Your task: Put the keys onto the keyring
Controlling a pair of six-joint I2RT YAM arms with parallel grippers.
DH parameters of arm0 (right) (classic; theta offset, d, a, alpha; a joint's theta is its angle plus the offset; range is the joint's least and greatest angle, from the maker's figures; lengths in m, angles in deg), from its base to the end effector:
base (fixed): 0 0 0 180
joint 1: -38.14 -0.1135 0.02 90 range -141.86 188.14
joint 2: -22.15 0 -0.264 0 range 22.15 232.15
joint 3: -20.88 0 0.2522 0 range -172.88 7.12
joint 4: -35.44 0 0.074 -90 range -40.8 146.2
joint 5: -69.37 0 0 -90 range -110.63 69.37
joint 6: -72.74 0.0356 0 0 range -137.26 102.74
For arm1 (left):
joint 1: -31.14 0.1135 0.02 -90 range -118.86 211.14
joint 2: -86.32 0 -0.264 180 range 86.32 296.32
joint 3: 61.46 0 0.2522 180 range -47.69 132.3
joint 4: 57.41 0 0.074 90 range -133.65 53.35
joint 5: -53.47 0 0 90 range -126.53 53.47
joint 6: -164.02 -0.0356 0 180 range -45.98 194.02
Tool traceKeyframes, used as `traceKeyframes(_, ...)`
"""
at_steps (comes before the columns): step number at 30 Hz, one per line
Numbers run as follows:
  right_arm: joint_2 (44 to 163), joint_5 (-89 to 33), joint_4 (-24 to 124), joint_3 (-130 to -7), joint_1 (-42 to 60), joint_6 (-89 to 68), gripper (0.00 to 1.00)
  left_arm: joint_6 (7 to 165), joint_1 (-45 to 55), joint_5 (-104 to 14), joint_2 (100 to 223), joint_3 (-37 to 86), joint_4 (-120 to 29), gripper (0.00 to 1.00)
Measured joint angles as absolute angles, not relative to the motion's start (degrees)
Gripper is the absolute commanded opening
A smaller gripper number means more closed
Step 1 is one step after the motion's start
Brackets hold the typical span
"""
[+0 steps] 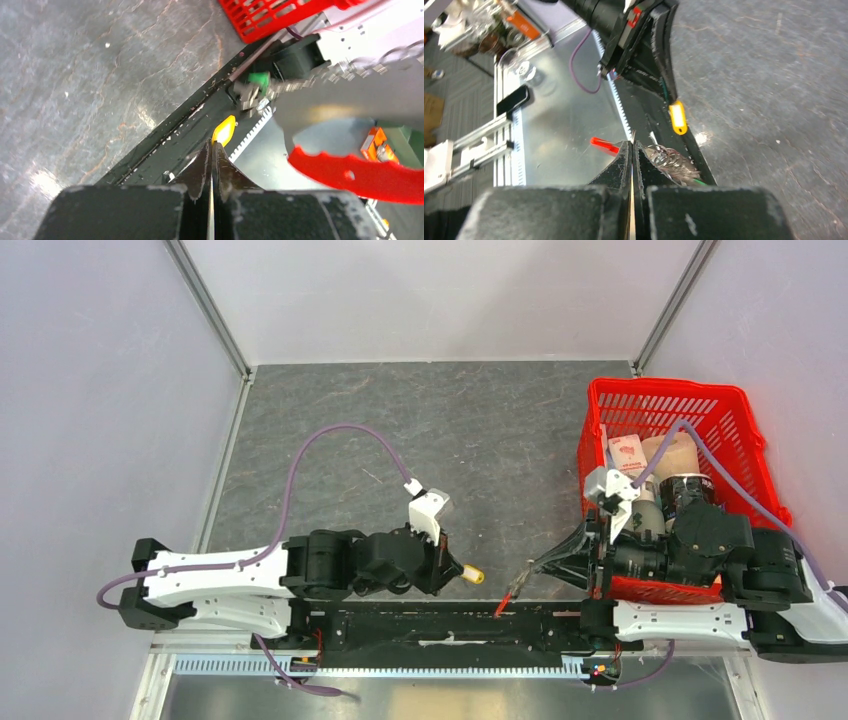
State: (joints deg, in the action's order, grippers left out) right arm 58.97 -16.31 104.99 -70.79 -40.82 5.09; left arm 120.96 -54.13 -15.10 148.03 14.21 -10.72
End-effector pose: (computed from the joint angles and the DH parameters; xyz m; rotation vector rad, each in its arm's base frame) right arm 0.0141 0.0582 0.4501 -0.8936 1.7815 1.1410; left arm 0.0319 -0.2279 0.3489 0.5179 2.1964 -0.9485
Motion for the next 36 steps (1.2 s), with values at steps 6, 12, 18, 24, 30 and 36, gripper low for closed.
traceKeyframes(6, 63.34, -24.7, 104.46, -72.1, -40.82, 0.98, 0.0, 110.16, -54.13, -15.8, 147.77, 21.01, -8.29, 0.02)
traceKeyframes(12, 68.0, -26.32, 103.39, -72.01, -40.82, -0.42, 0.0, 106.81, -53.5, -12.41, 148.21, 22.0, -5.85, 0.02)
traceKeyframes(18, 66.23, -25.6, 102.23, -70.61, -40.82, -0.29, 0.0, 106.51, -52.8, -7.95, 150.96, 19.88, -3.86, 0.02)
traceKeyframes(24, 64.72, -24.66, 100.81, -69.08, -40.82, 0.87, 0.0, 106.05, -46.48, -3.8, 160.93, 17.27, -3.79, 0.02)
traceKeyframes(30, 63.69, -23.63, 100.75, -66.72, -40.82, 2.36, 0.0, 105.59, -38.59, -4.17, 172.58, 11.9, -8.53, 0.14)
traceKeyframes(36, 62.32, -23.07, 101.14, -66.07, -40.82, 3.28, 0.0, 104.48, -36.34, -6.99, 182.0, 11.9, -12.99, 0.76)
